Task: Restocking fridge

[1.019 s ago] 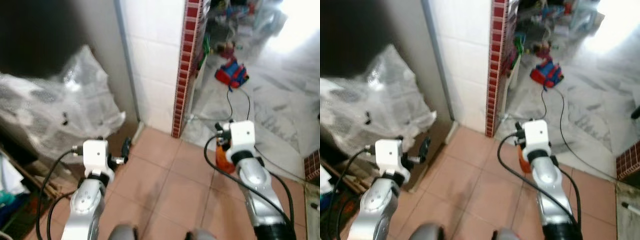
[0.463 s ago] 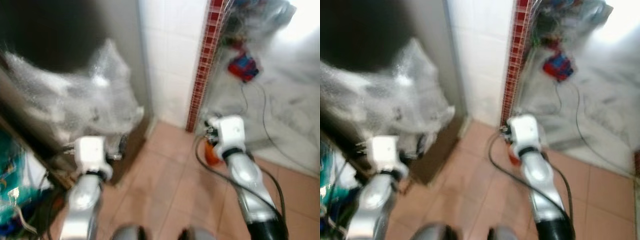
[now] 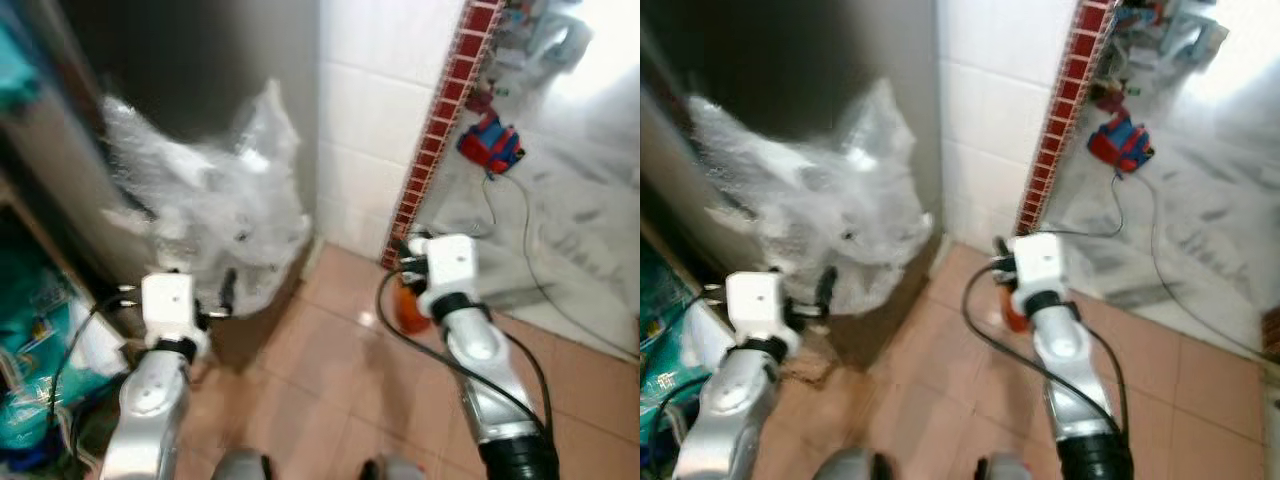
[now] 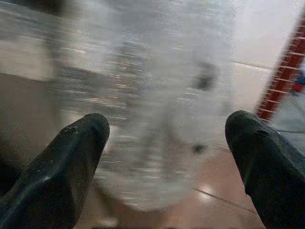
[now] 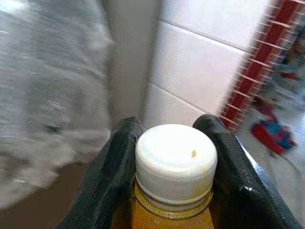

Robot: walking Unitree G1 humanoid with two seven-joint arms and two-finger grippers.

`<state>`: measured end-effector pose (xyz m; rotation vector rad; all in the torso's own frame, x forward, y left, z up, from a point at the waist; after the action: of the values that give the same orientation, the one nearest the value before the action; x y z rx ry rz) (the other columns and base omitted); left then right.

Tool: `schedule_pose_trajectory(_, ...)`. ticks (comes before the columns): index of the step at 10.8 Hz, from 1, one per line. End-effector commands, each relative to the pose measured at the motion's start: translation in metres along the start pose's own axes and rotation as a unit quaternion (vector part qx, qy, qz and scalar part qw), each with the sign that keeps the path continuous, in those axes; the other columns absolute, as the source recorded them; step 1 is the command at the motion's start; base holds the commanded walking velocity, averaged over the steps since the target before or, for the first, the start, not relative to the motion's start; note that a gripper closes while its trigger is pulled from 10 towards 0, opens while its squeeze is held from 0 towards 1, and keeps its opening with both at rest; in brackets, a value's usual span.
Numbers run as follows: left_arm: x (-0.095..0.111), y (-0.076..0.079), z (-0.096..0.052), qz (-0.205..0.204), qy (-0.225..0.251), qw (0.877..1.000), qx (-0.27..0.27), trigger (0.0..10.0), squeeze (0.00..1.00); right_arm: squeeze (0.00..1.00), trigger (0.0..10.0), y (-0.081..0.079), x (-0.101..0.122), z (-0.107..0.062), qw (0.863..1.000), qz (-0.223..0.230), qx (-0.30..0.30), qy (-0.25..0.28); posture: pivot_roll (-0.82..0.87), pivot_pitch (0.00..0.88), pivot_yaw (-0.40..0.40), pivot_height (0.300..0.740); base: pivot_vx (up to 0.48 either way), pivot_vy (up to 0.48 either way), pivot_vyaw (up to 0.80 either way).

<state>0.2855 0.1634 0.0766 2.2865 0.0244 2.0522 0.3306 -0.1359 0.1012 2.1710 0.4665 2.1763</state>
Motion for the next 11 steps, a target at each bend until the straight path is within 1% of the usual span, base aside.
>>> schedule_pose_trajectory(1,-0.0018,0.0066,-0.0002,-0.002,-0.004,1.000,-0.006,10.0,0.00,0.00,10.0,0.0141,0.0039,-0.0012,1.000,-0.011,-0.016,0.008,0.06,0.061,-0.009,0.740,0.000,0.476,0.00)
schedule_pose_trajectory(11,-0.0018,0.0066,-0.0002,-0.002,-0.004,1.000,-0.006,10.0,0.00,0.00,10.0,0.0141,0.0039,-0.0012,1.000,-0.011,-0.016,0.008,0.06,0.061,-0.009,0.740,0.000,0.476,0.00)
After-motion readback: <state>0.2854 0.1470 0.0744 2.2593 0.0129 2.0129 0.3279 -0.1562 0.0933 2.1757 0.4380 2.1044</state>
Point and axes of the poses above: a point about 5 cm out from each wrist's last joint towards the gripper, its own z axis pointing out of the wrist towards the gripper, its own x axis along the axis of the wrist's last joint, y = z × x, the point moved 5 cm from there along z, pointing out of the wrist towards the gripper, and after that the axes turned 3 degrees about -z, right-handed, at the moved point
